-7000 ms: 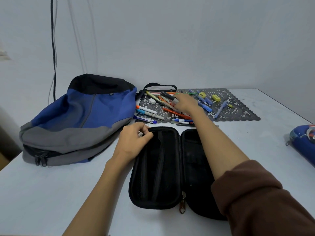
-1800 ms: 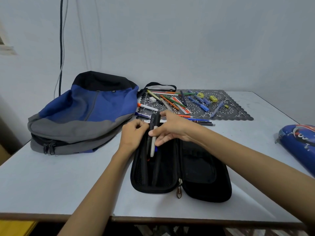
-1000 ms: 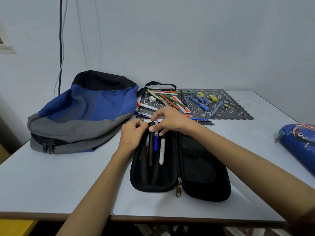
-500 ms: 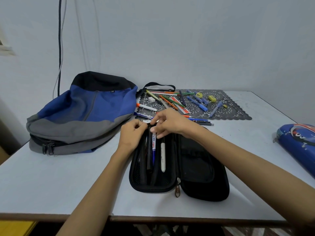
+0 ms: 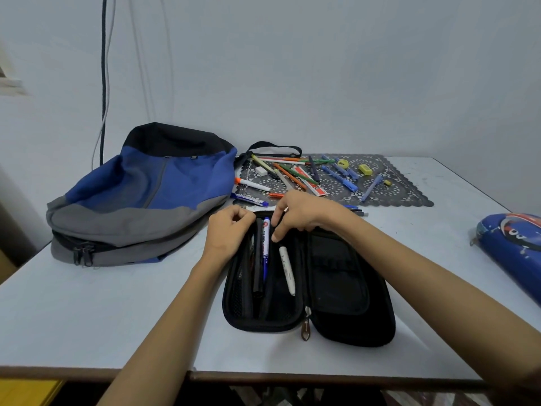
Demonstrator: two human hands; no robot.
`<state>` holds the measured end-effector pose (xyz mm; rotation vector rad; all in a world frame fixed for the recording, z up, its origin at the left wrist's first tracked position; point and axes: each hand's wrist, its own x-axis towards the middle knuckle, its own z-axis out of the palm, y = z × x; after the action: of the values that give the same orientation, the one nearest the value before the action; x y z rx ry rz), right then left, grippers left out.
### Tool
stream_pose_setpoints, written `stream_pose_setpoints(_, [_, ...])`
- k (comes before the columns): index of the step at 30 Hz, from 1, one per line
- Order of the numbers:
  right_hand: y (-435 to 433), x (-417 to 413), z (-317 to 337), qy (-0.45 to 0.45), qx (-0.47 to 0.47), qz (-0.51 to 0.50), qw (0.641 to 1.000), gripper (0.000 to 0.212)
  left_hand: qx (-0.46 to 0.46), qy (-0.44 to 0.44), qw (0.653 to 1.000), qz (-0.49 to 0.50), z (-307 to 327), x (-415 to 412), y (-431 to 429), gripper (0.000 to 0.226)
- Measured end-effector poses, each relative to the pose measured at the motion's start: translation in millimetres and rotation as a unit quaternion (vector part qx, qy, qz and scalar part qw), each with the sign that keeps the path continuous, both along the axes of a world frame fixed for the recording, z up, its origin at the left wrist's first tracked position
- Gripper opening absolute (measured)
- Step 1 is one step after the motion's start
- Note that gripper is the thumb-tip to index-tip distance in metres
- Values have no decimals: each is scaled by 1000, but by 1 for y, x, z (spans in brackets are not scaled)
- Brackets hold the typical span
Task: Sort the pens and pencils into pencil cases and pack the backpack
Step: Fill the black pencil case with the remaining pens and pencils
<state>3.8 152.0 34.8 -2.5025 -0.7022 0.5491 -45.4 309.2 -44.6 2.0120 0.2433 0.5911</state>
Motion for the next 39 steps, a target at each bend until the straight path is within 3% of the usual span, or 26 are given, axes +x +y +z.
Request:
stream_pose_setpoints(4, [-7,7,6,117,143,-75,980,28,-1,0,1000,-1,-1,0,0,20])
stream_pose_setpoints(7, [-12,12,11,188,333,-132,915,29,4,-4,1000,4,-2,2,1,19])
stream_pose_setpoints(9, [-11,13,10,189,431,-162,867,26,6,-3,1000,3,-2,2,1,19])
stream_pose_setpoints(12, [-4,8,0,139,484,-181,845,18,-11,3,1000,-5,-1,1,1,18])
stream_pose_setpoints(16, [3,-2,-9,91,469,-142,867,21,-29,9,1000,-1,0,2,1,17])
stream_pose_setpoints(20, [10,-8,-16,84,400,-103,907,24,-33,8,999,-1,-1,1,1,20])
stream_pose_setpoints(25, [11,-1,-18,-18,266,-89,960,22,-27,8,1000,2,-1,2,1,21])
stream_pose_setpoints(34, [16,-3,-27,14,194,34,980,20,-14,11,1000,4,2,-1,-1,20])
stream_pose_setpoints(37, [15,-5,-26,14,204,56,977,19,-14,11,1000,0,1,-1,-1,20])
stream_pose_setpoints(39, [8,-1,-20,63,221,48,972,16,-16,8,1000,-3,1,-1,-1,20])
